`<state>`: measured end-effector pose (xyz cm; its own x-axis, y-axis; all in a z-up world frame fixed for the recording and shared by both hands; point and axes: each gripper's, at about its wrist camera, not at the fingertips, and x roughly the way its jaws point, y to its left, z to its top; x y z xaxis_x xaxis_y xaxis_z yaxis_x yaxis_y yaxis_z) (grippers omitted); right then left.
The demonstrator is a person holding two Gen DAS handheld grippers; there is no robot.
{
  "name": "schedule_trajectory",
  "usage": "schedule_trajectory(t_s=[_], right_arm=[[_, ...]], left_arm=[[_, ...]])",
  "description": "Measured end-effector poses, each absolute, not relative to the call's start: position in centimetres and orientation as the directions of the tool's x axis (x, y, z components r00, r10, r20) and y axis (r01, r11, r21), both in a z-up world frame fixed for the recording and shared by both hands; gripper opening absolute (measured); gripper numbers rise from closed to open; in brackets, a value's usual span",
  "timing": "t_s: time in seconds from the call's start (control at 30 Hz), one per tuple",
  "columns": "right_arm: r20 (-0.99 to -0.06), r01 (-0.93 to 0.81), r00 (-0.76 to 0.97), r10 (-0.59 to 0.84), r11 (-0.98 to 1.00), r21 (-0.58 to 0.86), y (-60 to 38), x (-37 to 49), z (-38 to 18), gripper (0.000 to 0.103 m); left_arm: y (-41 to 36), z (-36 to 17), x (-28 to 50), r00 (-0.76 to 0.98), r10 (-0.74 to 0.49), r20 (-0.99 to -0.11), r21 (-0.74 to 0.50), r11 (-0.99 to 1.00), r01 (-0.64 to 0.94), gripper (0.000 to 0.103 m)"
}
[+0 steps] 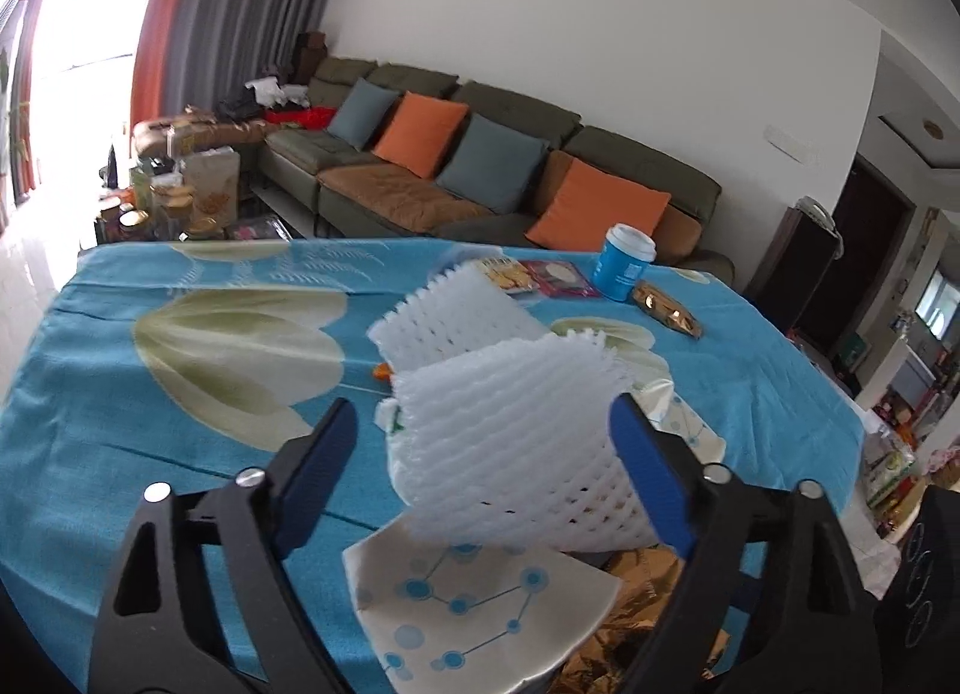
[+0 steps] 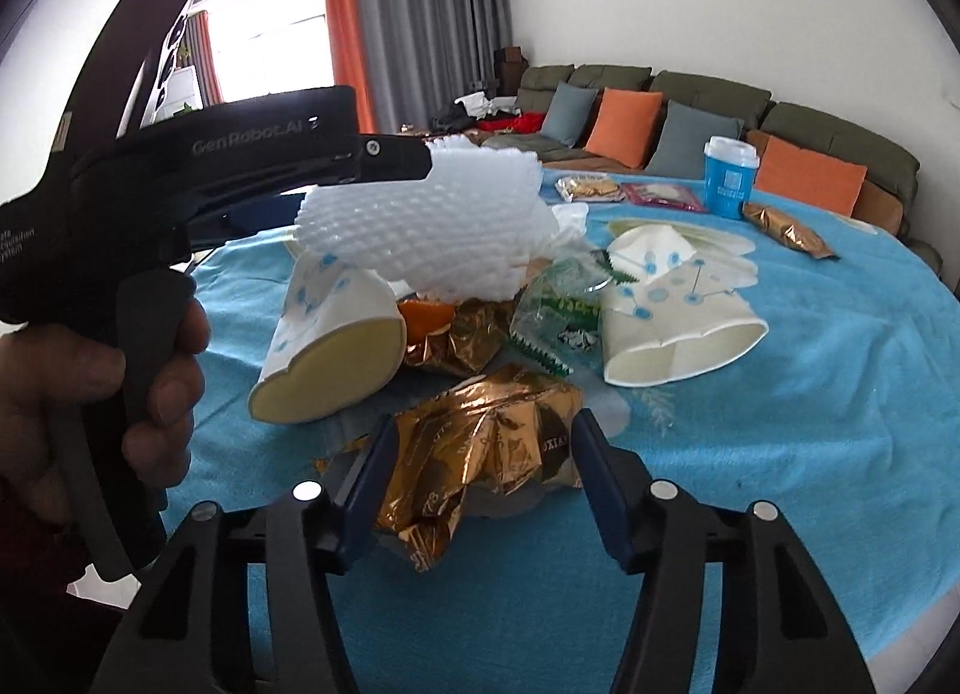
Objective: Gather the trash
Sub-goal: 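Grasp the white foam net with the left tool while the right tool grasps the gold wrapper, then carry the foam net and gold wrapper with both tools over the teal bin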
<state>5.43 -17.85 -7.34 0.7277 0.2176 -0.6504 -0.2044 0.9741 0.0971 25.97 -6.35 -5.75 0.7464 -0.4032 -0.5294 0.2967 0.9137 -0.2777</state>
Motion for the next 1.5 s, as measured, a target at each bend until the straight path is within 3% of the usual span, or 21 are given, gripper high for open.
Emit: schedule_trajectory(t_s=[0.2, 0.33, 0.47, 0.93, 1.27, 1.5], right_arm=[[-0.663, -0.204, 0.712, 0.231, 0.972, 0.12, -18.1, 5.2, -7.5, 0.039], [-0.657, -0.195, 0.716, 0.237, 0.971, 0.137, -18.5, 5.1, -7.4, 0.035], [-0.648, -0.192, 0.725, 0.232, 0.972, 0.133, -18.5, 4.8, -7.0, 0.034], [-0.584, -0.17, 0.789, 0.189, 0.981, 0.088, -18.9, 2.5, -4.6, 0.032], [-0.497, -0.216, 0.839, 0.221, 0.974, 0.068, -18.0, 0.8, -1.2, 0.032], [-0.445, -0.367, 0.81, 0.382, 0.922, 0.123, -14.5, 3.2, 0.8, 0.032]], left_arm=[[-6.6, -5.8, 25.8, 0.745, -0.405, -0.529, -0.283, 0.913, 0.295, 0.056], [-6.6, -5.5, 25.4, 0.746, -0.414, -0.521, -0.276, 0.909, 0.312, 0.032], [-6.3, -4.7, 24.7, 0.751, -0.429, -0.502, -0.282, 0.902, 0.327, 0.02], [-3.2, 1.3, 19.0, 0.826, -0.447, -0.342, -0.302, 0.885, 0.354, 0.016], [2.6, 3.4, 13.8, 0.893, -0.333, -0.302, -0.296, 0.923, 0.244, 0.016], [8.1, 4.3, 8.5, 0.941, -0.184, -0.284, -0.269, 0.957, 0.106, 0.016]])
